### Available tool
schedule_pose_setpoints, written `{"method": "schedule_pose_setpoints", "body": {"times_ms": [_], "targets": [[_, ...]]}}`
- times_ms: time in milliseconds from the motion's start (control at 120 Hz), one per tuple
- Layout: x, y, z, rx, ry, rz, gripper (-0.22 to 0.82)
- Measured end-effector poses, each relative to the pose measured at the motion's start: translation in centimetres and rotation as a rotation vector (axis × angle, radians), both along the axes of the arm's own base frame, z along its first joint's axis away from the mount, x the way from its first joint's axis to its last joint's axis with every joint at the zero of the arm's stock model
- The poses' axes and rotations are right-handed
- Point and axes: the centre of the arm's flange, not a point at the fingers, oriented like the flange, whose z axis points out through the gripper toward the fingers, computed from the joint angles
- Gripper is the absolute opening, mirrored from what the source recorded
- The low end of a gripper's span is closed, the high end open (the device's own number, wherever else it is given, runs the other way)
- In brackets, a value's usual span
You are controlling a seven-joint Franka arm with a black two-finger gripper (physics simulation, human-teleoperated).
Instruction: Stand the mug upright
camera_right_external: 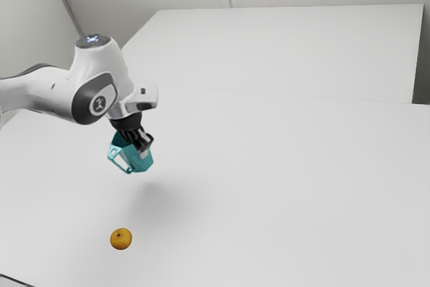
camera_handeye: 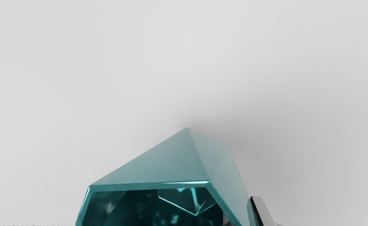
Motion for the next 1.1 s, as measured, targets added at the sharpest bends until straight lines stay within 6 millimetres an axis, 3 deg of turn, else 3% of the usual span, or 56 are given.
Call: {"method": "schedule_pose_setpoints", "body": {"times_ms": [292, 567, 1100], "targets": [[-0.8, -2.5, -2.2, 0.012, -0.010, 0.078, -0.17], [-0.4, -4.5, -4.1, 0.023, -0.026, 0.123, -0.18], [0.8, -5.0, -7.3, 0.021, -0.040, 0.205, -0.17]]}}
